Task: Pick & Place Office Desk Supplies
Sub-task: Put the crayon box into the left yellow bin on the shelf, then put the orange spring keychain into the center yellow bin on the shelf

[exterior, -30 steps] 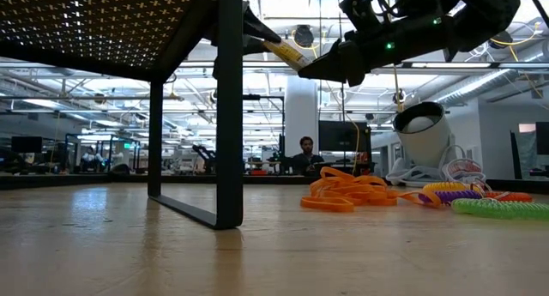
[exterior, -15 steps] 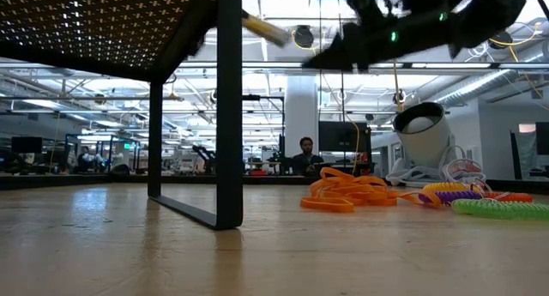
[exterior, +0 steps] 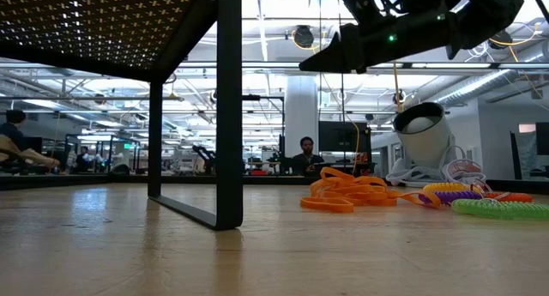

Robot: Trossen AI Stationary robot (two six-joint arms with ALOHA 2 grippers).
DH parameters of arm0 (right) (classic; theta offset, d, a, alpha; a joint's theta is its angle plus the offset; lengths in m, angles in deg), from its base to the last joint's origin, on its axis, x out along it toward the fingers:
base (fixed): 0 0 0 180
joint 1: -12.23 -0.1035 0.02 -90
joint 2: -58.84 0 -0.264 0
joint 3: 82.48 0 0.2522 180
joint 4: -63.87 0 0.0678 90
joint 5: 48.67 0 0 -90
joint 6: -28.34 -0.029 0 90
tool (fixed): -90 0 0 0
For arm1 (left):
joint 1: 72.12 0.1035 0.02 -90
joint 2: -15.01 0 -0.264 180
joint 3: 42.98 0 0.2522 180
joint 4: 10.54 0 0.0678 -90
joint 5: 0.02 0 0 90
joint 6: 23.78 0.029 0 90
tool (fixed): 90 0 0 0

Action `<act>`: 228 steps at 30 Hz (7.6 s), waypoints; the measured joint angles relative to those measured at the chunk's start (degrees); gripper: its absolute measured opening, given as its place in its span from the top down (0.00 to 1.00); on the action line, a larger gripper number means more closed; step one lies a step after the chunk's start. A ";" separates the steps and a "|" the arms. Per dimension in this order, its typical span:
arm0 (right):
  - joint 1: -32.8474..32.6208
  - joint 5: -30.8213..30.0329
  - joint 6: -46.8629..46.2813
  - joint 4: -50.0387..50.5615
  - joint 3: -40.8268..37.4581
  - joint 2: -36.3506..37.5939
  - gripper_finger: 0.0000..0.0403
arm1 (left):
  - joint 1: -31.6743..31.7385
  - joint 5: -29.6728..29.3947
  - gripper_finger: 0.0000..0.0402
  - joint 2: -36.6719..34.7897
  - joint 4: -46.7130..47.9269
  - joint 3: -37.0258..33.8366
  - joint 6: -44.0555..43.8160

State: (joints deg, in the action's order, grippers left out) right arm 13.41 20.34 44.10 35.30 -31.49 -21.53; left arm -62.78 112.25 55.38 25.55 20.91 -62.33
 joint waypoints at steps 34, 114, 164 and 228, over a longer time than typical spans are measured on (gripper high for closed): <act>1.52 0.02 -0.06 -0.70 0.04 -0.01 0.65 | -26.42 2.12 0.88 -12.56 24.71 3.30 -35.64; 1.77 0.33 1.42 0.65 0.07 -0.01 0.65 | -63.73 -45.25 0.46 -0.82 16.00 4.13 -38.28; 3.24 4.83 -7.84 5.37 0.07 0.01 0.65 | -4.48 -42.73 0.46 -27.61 -13.85 -30.80 34.87; -15.77 14.84 -55.03 66.69 -3.91 12.12 0.65 | -4.15 -21.24 0.74 -38.87 -13.07 -45.83 27.87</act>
State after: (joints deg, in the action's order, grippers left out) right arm -2.36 35.18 -10.92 101.99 -35.40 -9.41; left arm -66.93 91.01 16.51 12.48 -24.92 -34.46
